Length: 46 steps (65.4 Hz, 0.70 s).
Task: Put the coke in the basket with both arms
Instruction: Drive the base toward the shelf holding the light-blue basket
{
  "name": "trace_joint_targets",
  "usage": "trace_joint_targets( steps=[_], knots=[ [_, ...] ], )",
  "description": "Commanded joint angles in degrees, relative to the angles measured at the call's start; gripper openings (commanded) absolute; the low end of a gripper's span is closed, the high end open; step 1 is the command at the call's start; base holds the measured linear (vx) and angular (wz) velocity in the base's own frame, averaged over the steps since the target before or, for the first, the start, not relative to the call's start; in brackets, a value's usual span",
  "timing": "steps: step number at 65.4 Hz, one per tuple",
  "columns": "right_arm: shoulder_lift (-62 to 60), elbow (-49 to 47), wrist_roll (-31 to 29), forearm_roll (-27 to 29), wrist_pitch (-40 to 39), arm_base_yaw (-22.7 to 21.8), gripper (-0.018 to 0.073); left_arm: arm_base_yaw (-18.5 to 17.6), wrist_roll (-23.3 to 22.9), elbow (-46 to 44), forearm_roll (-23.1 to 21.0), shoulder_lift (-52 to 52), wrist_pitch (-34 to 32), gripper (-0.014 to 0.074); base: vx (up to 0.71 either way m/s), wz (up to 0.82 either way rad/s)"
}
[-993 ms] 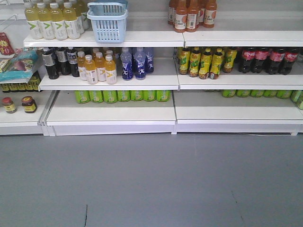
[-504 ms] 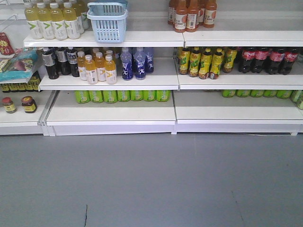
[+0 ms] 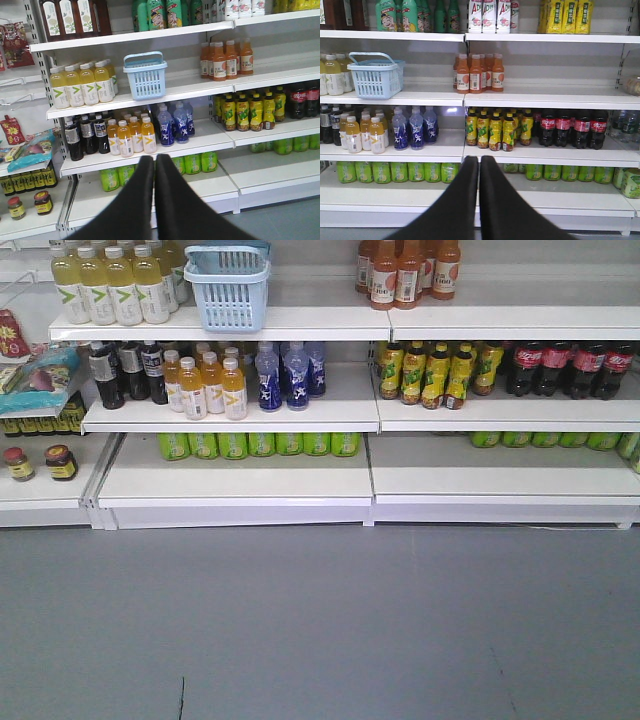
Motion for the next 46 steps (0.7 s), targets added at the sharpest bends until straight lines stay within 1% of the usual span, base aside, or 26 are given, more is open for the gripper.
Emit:
trace_joint_targets(
  steps=[1, 28, 46],
  knots=[
    [-1.1, 0.6, -0.4, -0.4, -4.0, -0.3, -0.0005, -0.1, -0.5, -0.1, -0.7, -1.0, -4.0, -0.0006, 0.05, 0.00],
    [-1.1, 0.6, -0.4, -0.4, -4.0, -0.3, -0.0005, -0.1, -0.5, -0.1, -0.7, -1.0, -4.0, -0.0006, 0.07, -0.01],
    [-1.1, 0.6, -0.4, -0.4, -4.0, -0.3, -0.0005, -0.1, -0.5, -0.1, -0.7, -1.0, -4.0, -0.0006, 0.07, 0.10]
  ],
)
